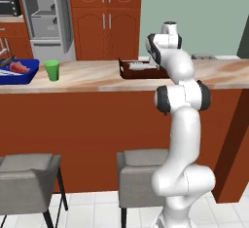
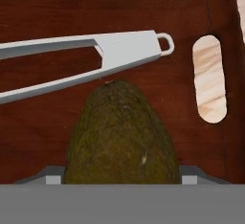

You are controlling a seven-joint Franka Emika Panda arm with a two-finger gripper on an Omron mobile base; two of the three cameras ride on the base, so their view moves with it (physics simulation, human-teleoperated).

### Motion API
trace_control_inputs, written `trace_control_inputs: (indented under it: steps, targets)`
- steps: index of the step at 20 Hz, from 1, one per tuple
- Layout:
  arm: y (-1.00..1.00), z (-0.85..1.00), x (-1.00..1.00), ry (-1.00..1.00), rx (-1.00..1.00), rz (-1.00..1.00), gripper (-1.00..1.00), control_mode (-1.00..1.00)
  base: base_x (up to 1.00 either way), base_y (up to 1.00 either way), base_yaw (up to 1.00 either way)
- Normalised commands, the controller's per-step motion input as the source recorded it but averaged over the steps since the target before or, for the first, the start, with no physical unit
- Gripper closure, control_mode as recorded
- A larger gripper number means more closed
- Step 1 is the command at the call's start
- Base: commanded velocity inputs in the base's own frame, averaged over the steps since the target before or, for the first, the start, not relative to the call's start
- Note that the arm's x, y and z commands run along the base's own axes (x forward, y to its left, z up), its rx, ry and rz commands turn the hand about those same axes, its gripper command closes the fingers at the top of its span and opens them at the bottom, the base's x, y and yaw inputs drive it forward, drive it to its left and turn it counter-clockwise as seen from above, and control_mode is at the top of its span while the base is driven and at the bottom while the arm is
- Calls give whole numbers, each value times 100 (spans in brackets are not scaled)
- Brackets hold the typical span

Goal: Gather the sweet potato and avocado from the fridge and place them on a tray on the dining counter. Then gather the steak and fish from the fridge and place them on the other tray.

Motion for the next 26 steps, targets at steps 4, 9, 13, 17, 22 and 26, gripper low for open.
trace_control_inputs:
  steps: [4, 9, 13, 17, 22, 26]
  targets:
    - [10, -39, -70, -27, -1, 1, -100, -100, 0, 0, 0]
    - [5, -11, -47, -29, 0, 0, -100, -100, 0, 0, 0]
    - [4, 19, -54, -24, 0, 0, -100, -100, 0, 0, 0]
    - [17, 34, -85, -26, 0, -2, -100, -100, 0, 0, 0]
    - [14, 53, -72, -10, 0, -4, -100, -100, 0, 0, 0]
    - [20, 20, -96, -3, 0, -6, -100, -100, 0, 0, 0]
